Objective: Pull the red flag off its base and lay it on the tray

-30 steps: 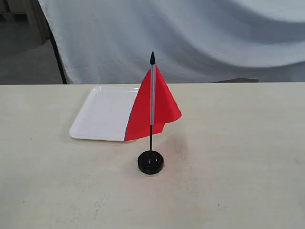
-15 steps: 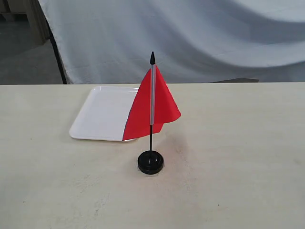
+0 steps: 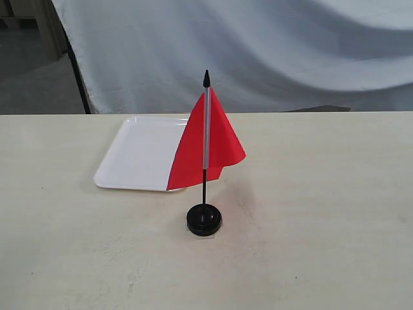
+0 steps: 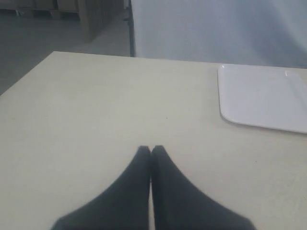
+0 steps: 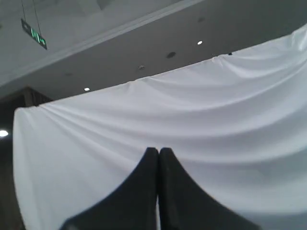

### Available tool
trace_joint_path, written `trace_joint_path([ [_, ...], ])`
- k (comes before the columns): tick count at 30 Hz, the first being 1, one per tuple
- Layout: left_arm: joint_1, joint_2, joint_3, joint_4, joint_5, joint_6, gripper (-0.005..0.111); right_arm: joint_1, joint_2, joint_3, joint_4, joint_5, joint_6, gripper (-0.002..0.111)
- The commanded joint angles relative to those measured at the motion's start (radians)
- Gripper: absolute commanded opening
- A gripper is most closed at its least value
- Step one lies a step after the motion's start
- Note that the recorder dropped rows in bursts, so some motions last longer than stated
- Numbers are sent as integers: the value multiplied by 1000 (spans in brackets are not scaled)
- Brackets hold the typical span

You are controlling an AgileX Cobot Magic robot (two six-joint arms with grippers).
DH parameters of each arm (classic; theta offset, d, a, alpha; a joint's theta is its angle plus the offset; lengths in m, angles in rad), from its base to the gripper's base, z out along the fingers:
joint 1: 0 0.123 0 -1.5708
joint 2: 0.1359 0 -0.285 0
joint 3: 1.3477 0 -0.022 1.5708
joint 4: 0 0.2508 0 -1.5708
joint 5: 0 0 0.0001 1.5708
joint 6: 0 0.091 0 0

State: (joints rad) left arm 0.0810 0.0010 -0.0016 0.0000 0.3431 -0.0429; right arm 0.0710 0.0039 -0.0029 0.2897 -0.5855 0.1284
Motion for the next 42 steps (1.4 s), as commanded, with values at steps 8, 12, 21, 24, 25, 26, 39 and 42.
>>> trace_joint_path([
  [8,2,-1,2,0,-2,1,0,3,93,-36,-90,-44,329,-1],
  [12,2,-1,2,0,-2,1,0,3,304,-131,-222,-63,329,-1],
  [21,2,-1,2,0,-2,1,0,3,846,-206,-537,-478,377,-1],
  [24,2,-1,2,0,-2,1,0,3,1078,-238,-649,-605,370,-1],
  [25,2,-1,2,0,-2,1,0,3,1158,-251,-693,-636,370,-1],
  [26,2,-1,2,0,-2,1,0,3,1238,-264,-733,-636,368,-1],
  [39,2,-1,2,0,-2,1,0,238,1859,-517,-837,-636,141,-1],
  [42,2,-1,2,0,-2,1,0,250,1930,-575,-837,-636,135,-1],
])
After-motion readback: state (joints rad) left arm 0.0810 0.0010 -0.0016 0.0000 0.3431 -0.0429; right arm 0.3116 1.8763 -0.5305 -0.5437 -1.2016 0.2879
